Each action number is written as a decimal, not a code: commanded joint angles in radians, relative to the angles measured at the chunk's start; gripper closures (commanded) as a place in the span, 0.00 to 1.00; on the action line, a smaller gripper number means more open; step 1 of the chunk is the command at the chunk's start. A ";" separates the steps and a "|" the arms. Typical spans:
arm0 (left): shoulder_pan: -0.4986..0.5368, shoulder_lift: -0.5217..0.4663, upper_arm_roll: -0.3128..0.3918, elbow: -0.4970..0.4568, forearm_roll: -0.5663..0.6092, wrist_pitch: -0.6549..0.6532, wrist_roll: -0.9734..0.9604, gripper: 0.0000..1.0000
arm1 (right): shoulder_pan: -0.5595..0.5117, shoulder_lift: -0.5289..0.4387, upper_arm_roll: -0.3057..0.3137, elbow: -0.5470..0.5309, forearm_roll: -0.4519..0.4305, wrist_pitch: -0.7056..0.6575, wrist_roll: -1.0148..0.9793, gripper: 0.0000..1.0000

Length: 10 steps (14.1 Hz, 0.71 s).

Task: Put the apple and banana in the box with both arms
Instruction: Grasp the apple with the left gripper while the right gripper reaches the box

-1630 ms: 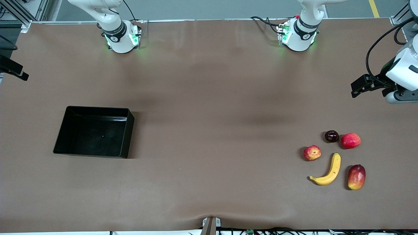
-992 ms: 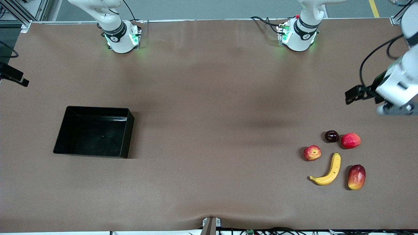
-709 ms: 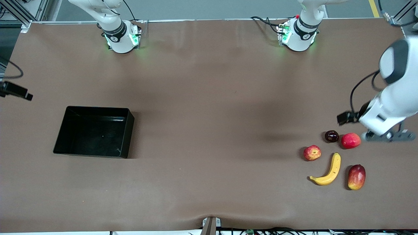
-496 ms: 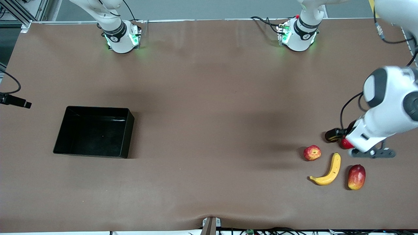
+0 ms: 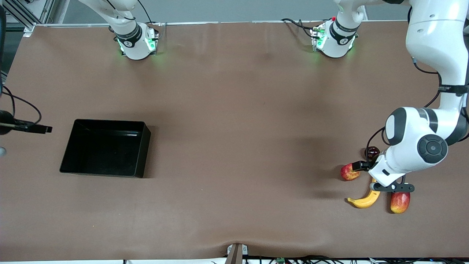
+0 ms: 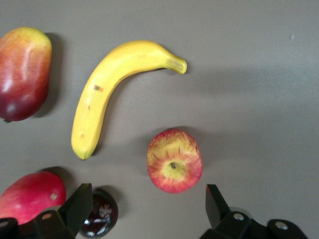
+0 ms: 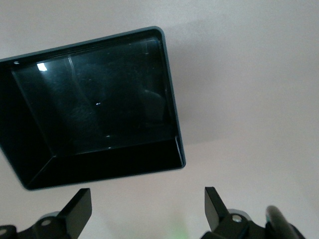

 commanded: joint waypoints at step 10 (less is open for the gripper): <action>-0.007 0.081 -0.003 -0.067 0.013 0.153 -0.117 0.00 | -0.061 0.122 0.016 -0.187 -0.001 0.351 -0.242 0.44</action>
